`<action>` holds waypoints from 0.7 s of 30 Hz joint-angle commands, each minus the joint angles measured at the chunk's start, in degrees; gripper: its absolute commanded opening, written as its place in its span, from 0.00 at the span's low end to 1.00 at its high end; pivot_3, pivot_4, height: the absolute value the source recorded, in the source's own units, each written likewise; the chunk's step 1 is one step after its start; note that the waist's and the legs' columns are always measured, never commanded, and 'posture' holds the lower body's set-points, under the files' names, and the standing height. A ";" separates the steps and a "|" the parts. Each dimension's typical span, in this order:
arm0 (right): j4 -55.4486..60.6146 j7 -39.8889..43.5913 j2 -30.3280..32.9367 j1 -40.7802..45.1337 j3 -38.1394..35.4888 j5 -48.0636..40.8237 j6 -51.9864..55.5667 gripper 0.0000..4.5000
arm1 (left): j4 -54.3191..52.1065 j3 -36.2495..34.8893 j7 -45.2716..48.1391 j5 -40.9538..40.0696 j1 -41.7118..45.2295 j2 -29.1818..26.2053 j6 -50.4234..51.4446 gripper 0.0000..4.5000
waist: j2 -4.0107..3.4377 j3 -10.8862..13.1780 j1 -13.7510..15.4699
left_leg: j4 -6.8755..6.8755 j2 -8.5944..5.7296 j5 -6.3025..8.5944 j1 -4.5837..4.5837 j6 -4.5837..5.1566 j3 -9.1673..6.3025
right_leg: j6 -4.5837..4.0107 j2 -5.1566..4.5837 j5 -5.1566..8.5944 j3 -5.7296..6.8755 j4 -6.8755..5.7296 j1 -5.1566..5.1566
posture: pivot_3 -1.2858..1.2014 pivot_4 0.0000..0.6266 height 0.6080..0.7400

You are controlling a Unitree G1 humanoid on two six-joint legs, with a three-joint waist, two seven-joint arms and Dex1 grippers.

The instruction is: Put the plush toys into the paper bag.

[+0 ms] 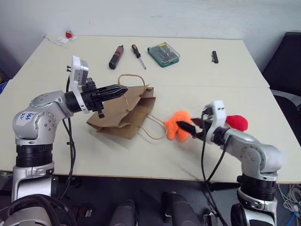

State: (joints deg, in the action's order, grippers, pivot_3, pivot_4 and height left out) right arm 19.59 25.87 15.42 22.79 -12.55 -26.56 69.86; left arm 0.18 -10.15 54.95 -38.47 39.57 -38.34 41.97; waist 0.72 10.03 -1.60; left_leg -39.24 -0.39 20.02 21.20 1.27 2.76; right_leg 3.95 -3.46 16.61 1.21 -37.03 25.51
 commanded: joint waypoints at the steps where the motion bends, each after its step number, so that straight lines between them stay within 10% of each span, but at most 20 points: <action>1: -1.02 -1.94 0.17 -0.42 2.48 1.15 -3.36 0.96 | -2.11 -1.06 0.10 -0.18 0.41 -1.31 -0.92 0.00 | 0.00 0.00 -0.03 | 0.00 0.00 0.00 0.00 0.00 0.00 | 0.00 0.00 0.00 0.00 0.00 0.00 | 0.52 0.24 1.00; 14: 1.71 4.05 6.79 4.03 1.70 -5.97 -6.18 0.08 | -3.50 -1.76 -0.47 -0.70 -0.27 -2.12 -0.62 0.00 | 0.00 0.01 -0.15 | 0.04 0.00 0.00 -0.02 0.00 0.00 | 0.00 0.00 0.00 0.00 0.04 -0.01 | 0.52 0.24 1.00; 21: -6.10 6.28 5.01 14.57 11.17 -4.47 -9.22 0.03 | -3.13 -0.66 -0.05 -0.34 0.02 -1.13 -1.37 0.00 | 0.00 0.00 -0.13 | 0.06 0.00 -0.03 -0.06 -0.04 -0.01 | -0.01 0.01 0.00 0.01 0.09 0.02 | 0.52 0.24 1.00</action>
State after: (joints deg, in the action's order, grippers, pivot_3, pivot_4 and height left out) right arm 14.50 31.23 21.02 36.91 -4.21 -31.68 62.40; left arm -1.58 -10.24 54.67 -38.47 39.05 -39.21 41.79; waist 0.71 10.03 -1.73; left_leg -39.18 -0.39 19.99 21.16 1.23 2.75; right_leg 3.94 -3.45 16.61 1.23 -36.96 25.53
